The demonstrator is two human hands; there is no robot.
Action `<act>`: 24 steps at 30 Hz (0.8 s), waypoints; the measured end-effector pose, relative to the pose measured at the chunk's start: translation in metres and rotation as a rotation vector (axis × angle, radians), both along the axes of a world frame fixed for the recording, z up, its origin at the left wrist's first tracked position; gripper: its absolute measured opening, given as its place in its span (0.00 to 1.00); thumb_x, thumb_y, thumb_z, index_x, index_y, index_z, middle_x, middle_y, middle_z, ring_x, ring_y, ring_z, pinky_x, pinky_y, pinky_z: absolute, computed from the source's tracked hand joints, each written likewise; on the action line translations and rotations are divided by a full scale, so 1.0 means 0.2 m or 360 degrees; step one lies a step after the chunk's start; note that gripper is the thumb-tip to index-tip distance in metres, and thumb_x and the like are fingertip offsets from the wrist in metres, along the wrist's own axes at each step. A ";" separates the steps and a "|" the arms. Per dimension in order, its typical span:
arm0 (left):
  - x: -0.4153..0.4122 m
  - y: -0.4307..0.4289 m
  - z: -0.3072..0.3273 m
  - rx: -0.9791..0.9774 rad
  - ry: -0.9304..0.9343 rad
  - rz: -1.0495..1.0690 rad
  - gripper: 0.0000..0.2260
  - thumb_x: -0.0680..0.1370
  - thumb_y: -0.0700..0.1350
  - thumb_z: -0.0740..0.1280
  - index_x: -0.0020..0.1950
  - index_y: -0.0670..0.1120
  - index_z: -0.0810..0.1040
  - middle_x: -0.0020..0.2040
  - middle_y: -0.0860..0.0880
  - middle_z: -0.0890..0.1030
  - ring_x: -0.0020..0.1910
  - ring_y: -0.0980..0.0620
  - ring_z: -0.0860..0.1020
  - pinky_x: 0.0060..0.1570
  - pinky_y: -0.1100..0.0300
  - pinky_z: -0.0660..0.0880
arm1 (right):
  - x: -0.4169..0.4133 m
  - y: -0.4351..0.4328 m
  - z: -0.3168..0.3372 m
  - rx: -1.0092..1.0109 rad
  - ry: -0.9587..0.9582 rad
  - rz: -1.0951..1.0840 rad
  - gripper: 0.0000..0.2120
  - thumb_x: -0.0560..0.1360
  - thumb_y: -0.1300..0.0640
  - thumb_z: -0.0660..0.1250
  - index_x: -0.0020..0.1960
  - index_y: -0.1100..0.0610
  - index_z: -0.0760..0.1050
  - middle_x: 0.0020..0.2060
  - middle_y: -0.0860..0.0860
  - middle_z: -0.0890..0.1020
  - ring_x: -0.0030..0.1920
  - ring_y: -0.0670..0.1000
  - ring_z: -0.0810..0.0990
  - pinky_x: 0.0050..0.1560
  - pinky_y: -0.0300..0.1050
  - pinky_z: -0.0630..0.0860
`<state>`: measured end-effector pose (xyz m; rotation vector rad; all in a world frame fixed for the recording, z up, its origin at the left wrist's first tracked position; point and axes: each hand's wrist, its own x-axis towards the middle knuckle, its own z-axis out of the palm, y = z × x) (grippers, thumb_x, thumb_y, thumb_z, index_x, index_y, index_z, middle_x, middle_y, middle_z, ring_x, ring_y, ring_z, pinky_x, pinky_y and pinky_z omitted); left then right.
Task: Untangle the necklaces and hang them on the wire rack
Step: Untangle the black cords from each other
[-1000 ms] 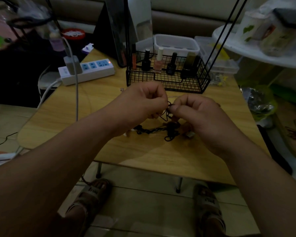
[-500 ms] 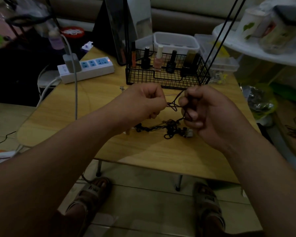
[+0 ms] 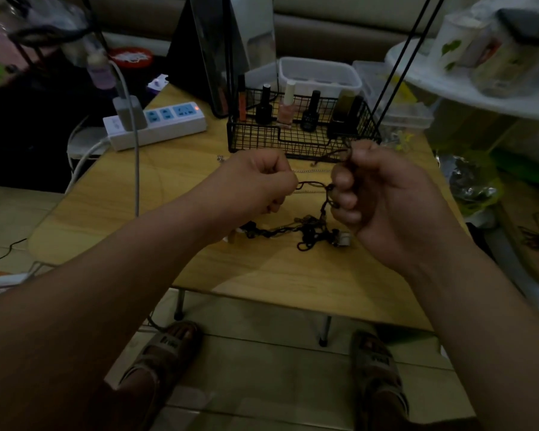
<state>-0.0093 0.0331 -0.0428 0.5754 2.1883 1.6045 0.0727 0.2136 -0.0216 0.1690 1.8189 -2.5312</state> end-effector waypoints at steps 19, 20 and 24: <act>0.08 0.06 -0.03 0.0158 -0.0200 -0.0267 0.07 0.82 0.42 0.66 0.59 0.45 0.78 0.36 0.50 0.74 0.33 0.54 0.71 0.35 0.58 0.69 | -0.05 0.06 -0.01 -0.0322 -0.0120 -0.0373 0.15 0.83 0.53 0.53 0.39 0.53 0.67 0.33 0.49 0.73 0.30 0.48 0.70 0.29 0.40 0.63; 0.08 0.06 -0.02 0.0154 -0.0182 -0.0266 0.04 0.83 0.42 0.66 0.57 0.44 0.78 0.34 0.51 0.71 0.31 0.55 0.67 0.32 0.58 0.66 | -0.06 0.07 -0.01 -0.0317 -0.0134 -0.0427 0.14 0.83 0.53 0.53 0.39 0.53 0.67 0.32 0.49 0.72 0.29 0.47 0.69 0.29 0.40 0.62; 0.07 0.04 -0.01 0.0104 -0.0123 -0.0216 0.06 0.84 0.46 0.67 0.50 0.45 0.79 0.31 0.53 0.67 0.28 0.55 0.62 0.30 0.58 0.59 | -0.07 0.12 -0.02 -0.0344 -0.0161 -0.0575 0.14 0.83 0.53 0.54 0.39 0.52 0.67 0.29 0.47 0.66 0.27 0.47 0.63 0.25 0.39 0.59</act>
